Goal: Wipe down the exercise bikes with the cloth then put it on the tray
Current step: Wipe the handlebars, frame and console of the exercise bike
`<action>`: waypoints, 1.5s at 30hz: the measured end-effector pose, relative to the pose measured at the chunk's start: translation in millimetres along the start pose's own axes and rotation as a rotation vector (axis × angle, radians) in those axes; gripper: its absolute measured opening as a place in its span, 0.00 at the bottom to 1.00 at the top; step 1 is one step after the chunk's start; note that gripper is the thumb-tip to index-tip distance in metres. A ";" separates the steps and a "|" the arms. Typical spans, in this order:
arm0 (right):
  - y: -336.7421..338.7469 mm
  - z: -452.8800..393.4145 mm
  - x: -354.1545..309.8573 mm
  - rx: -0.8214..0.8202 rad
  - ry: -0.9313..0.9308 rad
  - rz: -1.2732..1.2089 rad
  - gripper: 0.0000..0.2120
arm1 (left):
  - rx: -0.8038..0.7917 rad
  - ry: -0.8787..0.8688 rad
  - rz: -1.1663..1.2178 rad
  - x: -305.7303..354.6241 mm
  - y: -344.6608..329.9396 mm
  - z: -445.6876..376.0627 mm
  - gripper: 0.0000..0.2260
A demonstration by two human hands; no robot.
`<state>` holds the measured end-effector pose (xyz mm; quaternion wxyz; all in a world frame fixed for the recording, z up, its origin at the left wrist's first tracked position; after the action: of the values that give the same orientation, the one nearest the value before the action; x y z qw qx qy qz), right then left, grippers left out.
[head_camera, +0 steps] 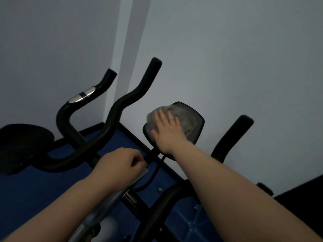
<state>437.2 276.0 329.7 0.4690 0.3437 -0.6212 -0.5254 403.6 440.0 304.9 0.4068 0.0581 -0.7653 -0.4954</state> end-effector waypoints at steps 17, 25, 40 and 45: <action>-28.0 49.3 37.1 -0.265 0.084 0.138 0.35 | -0.025 -0.002 -0.004 0.5 -0.1 0.4 0.10; 5.9 -20.3 56.1 -0.051 -0.349 0.017 0.32 | 0.005 0.005 -0.005 0.7 1.2 0.9 0.10; -17.6 35.4 24.9 -0.082 -0.143 0.109 0.30 | 0.231 -0.047 0.044 8.2 16.6 15.6 0.08; -2.6 50.7 18.4 -0.069 -0.235 0.234 0.32 | 0.290 -0.053 0.022 8.0 18.7 25.9 0.07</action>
<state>383.3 275.2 330.9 0.4626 0.1891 -0.6892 -0.5246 386.5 463.9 319.8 0.3792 0.0948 -0.8400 -0.3763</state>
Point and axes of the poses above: each hand's wrist, its own z-axis away from the middle knuckle, its own y-axis out of the back of the hand, x = y × z, the point moved 6 cm from there along -z, towards the middle knuckle, and after that the axes turned 11 degrees about -y, right-handed, at the moved point
